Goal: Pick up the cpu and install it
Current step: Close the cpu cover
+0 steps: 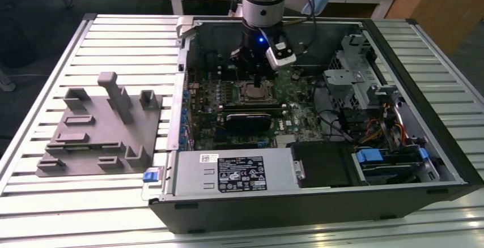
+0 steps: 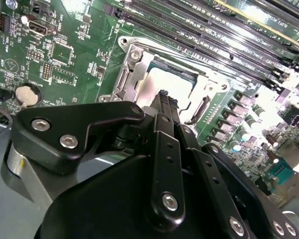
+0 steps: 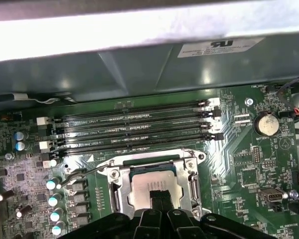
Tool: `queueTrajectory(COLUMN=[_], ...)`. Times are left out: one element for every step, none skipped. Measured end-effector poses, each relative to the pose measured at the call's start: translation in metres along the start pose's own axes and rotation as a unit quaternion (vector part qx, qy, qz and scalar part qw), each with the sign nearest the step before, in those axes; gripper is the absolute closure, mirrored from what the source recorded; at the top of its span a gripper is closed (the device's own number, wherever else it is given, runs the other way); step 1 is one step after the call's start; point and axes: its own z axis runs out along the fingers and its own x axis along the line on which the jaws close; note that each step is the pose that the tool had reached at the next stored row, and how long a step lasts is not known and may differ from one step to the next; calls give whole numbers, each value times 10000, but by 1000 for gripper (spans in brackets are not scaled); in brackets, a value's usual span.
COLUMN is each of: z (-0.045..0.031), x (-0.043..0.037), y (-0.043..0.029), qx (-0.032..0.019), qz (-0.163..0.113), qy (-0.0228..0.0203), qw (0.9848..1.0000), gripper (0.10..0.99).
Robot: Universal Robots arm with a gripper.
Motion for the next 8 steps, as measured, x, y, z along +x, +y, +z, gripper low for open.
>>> queueTrajectory(z=[-14, -29, -46, -65, -86, -104, -121, -132], x=[-1, -1, -2, -3, -4, -5, -6, -6], y=[0, 0, 1, 1, 1, 1, 1, 1], qx=[0, 0, -1, 0, 0, -1, -1, 0], qz=[0, 0, 0, 0, 0, 0, 0, 0], qy=[0, 0, 0, 0, 0, 0, 0, 0], qw=[10000, 10000, 10000, 10000, 10000, 10000, 10000, 10000], gripper=[980, 980, 980, 980, 980, 980, 980, 980])
